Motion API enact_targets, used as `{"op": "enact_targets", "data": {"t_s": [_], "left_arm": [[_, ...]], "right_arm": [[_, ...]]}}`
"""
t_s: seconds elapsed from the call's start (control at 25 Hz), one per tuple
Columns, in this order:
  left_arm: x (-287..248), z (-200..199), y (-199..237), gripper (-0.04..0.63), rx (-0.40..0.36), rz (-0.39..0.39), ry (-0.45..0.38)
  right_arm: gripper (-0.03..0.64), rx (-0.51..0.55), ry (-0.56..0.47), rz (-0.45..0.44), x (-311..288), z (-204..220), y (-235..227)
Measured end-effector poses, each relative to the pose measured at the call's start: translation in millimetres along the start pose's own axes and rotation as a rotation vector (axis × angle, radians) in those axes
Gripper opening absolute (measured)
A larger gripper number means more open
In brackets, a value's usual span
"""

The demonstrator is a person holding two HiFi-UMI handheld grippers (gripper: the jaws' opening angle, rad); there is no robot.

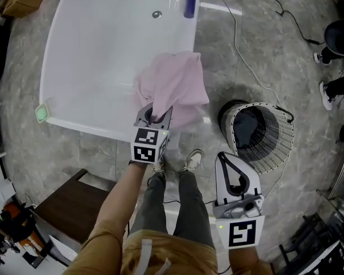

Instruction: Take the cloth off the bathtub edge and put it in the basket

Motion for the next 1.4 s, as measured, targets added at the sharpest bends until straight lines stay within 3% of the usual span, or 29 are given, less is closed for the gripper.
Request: {"op": "enact_targets", "data": {"t_s": [0.2,0.44,1.0,1.24,1.4], "left_arm": [[46,-41,-7,0.103,-0.045,0.003,-0.107],[113,-86,0,0.101,-0.021,-0.027,-0.252],[333,-235,-28,0.101,-0.124,-0.065,-0.606],[445,-262,-36,0.101,-0.115,-0.078,-0.773],[496,-273,-45,0.101,-0.128,-0.085,-0.842]], "right_arm": [[0.003,0.01,-0.03,0.001,10,-18,7],[0.005,0.017,-0.062,0.008,25,-41,18],[0.004,0.075,-0.188,0.007,85,-149,55],[0.003,0.147,-0.227,-0.01,108,-190,86],[0.004,0.173,-0.265,-0.002,121,-220,94]]}}
Point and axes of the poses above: the fingertips, and each gripper's own axes: x backward along the fingers, y to its left, z out of its underside, the point moved 6 cm from there along x, backward along the fingers, and after that the axes turned 1 degree about -x, right-handed, at the moved point
